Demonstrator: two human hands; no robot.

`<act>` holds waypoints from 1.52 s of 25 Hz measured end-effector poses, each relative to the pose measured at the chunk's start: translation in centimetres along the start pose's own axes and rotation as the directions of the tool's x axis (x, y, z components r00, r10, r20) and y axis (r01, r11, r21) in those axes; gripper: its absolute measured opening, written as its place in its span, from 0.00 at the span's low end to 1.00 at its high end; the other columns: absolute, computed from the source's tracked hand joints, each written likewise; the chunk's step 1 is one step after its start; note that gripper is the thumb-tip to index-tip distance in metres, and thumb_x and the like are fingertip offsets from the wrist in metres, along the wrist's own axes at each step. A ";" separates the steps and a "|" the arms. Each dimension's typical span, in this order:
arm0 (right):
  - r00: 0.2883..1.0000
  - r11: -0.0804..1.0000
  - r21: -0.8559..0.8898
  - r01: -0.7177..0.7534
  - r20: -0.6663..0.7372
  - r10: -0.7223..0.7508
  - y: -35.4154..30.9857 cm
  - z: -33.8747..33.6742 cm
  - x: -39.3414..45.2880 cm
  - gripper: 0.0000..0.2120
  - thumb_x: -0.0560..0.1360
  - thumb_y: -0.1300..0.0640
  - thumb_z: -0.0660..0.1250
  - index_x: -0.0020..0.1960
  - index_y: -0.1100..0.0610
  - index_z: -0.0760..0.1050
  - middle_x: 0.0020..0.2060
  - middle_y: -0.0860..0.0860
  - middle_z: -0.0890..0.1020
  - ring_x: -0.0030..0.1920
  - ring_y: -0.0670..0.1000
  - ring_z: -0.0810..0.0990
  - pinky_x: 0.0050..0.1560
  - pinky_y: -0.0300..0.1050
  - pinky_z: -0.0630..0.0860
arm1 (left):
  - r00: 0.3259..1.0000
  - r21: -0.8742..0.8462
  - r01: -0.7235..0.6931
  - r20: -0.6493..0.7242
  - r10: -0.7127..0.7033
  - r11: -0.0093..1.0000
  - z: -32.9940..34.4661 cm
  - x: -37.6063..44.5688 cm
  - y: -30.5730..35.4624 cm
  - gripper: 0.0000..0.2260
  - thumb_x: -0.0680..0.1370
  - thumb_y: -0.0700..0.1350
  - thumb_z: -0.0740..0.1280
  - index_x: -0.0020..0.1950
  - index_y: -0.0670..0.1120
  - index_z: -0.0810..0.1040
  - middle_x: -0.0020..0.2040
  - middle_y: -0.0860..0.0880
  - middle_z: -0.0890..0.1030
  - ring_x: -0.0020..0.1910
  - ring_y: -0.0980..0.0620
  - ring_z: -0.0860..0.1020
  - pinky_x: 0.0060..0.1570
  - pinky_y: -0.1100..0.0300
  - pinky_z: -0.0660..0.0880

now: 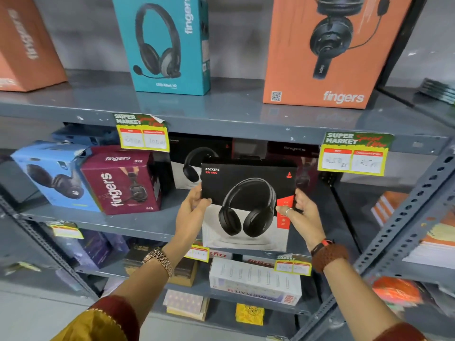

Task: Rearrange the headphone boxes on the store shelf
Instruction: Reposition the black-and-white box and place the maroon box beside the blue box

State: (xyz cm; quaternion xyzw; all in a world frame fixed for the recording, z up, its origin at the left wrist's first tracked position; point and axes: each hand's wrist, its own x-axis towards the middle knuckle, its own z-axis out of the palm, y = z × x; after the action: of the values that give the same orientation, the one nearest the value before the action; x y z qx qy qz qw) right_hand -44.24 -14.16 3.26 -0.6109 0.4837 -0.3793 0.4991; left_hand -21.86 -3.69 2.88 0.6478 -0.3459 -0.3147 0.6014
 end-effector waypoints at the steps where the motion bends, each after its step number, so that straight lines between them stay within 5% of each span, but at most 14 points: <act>1: 1.000 1.000 -0.003 0.007 0.024 -0.007 -0.3 1.5 0.3 0.36 0.71 0.61 0.70 0.74 0.56 0.59 0.69 0.53 0.70 0.70 0.53 0.67 0.71 0.53 0.65 | 0.999 0.022 0.022 -0.024 -0.021 1.000 -1.4 0.6 0.0 0.16 0.73 0.43 0.64 0.54 0.63 0.75 0.54 0.58 0.81 0.60 0.53 0.76 0.68 0.47 0.68; 3: 0.998 1.000 0.008 0.006 0.064 -0.006 -0.9 4.4 1.0 0.35 0.70 0.61 0.71 0.74 0.56 0.60 0.65 0.50 0.75 0.64 0.49 0.72 0.68 0.48 0.67 | 0.996 0.043 0.060 -0.069 -0.057 0.997 -4.0 1.9 0.2 0.14 0.70 0.44 0.65 0.48 0.63 0.72 0.49 0.60 0.79 0.59 0.50 0.76 0.66 0.46 0.69; 6: 0.995 0.998 0.064 0.002 0.096 -0.008 -2.3 9.2 2.0 0.33 0.70 0.65 0.70 0.72 0.56 0.63 0.57 0.49 0.80 0.51 0.41 0.77 0.58 0.41 0.72 | 0.993 0.047 0.102 -0.069 -0.099 0.994 -7.6 4.7 -0.2 0.18 0.68 0.44 0.65 0.55 0.60 0.70 0.52 0.57 0.78 0.61 0.48 0.75 0.66 0.45 0.69; 11: 0.998 0.998 0.059 0.002 0.057 -0.005 -2.3 14.9 4.1 0.37 0.65 0.60 0.73 0.71 0.53 0.64 0.62 0.56 0.78 0.60 0.53 0.78 0.64 0.54 0.74 | 0.993 -0.013 0.114 -0.011 -0.114 0.993 -11.0 9.1 -0.9 0.26 0.73 0.32 0.61 0.70 0.46 0.62 0.63 0.49 0.75 0.62 0.48 0.73 0.65 0.54 0.68; 14: 1.000 0.996 0.094 -0.006 -0.001 0.006 -2.2 16.9 4.6 0.35 0.67 0.67 0.71 0.70 0.55 0.64 0.60 0.57 0.79 0.55 0.51 0.80 0.63 0.51 0.75 | 0.990 0.042 0.070 0.122 -0.075 0.997 -12.3 10.9 -1.8 0.31 0.73 0.29 0.59 0.74 0.45 0.56 0.70 0.48 0.69 0.68 0.50 0.68 0.67 0.57 0.65; 18: 0.999 0.994 0.104 -0.026 -0.043 0.031 -1.6 18.1 5.0 0.38 0.69 0.67 0.70 0.73 0.52 0.58 0.61 0.53 0.77 0.60 0.52 0.77 0.62 0.44 0.72 | 0.983 0.082 0.012 0.181 -0.027 0.997 -13.3 11.7 -2.8 0.30 0.74 0.29 0.59 0.74 0.45 0.56 0.66 0.54 0.68 0.68 0.56 0.65 0.68 0.59 0.63; 22: 0.986 0.994 0.067 -0.090 -0.135 0.099 -0.6 19.2 4.5 0.33 0.70 0.69 0.68 0.72 0.57 0.61 0.56 0.53 0.79 0.55 0.52 0.78 0.60 0.45 0.73 | 0.983 0.092 -0.013 0.184 -0.004 0.996 -14.8 10.8 -4.5 0.27 0.75 0.30 0.59 0.72 0.45 0.61 0.70 0.49 0.69 0.70 0.53 0.66 0.71 0.53 0.64; 27: 0.871 0.942 0.233 -0.241 -0.375 0.316 1.7 23.2 1.3 0.27 0.71 0.69 0.65 0.68 0.61 0.65 0.55 0.54 0.76 0.57 0.55 0.76 0.60 0.44 0.67 | 0.980 0.181 0.079 0.164 -0.109 0.980 -21.1 9.4 -8.0 0.22 0.76 0.31 0.60 0.69 0.42 0.66 0.70 0.47 0.69 0.71 0.50 0.65 0.72 0.53 0.62; 30: 0.919 0.942 0.155 -0.298 -0.220 0.327 1.6 27.6 -1.2 0.24 0.71 0.68 0.65 0.66 0.61 0.67 0.54 0.56 0.75 0.57 0.57 0.75 0.58 0.44 0.67 | 0.982 0.151 0.188 -0.022 -0.186 0.971 -26.2 8.7 -9.4 0.20 0.76 0.32 0.61 0.68 0.40 0.67 0.67 0.45 0.72 0.70 0.44 0.68 0.71 0.48 0.64; 33: 0.983 0.980 0.089 -0.180 0.047 0.176 -1.3 31.8 -2.0 0.23 0.72 0.69 0.64 0.67 0.63 0.68 0.65 0.58 0.73 0.66 0.55 0.72 0.63 0.42 0.67 | 0.976 0.086 0.192 -0.117 -0.182 0.978 -29.4 8.6 -8.0 0.18 0.76 0.36 0.64 0.65 0.42 0.68 0.63 0.46 0.75 0.63 0.46 0.73 0.64 0.50 0.69; 38: 0.935 0.990 0.073 -0.121 0.343 0.089 -7.1 36.8 -1.0 0.38 0.74 0.64 0.66 0.76 0.57 0.49 0.76 0.55 0.56 0.75 0.54 0.57 0.73 0.46 0.59 | 0.984 0.004 0.125 -0.129 -0.124 0.992 -30.2 9.6 -4.1 0.19 0.79 0.43 0.60 0.70 0.44 0.64 0.61 0.52 0.71 0.61 0.53 0.71 0.59 0.59 0.67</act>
State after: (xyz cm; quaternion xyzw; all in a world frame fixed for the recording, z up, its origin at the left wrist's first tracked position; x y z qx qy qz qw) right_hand -8.13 -4.03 2.31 -0.6163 0.4043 -0.2636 0.6223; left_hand 8.69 5.51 1.21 0.6906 -0.2671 -0.3073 0.5977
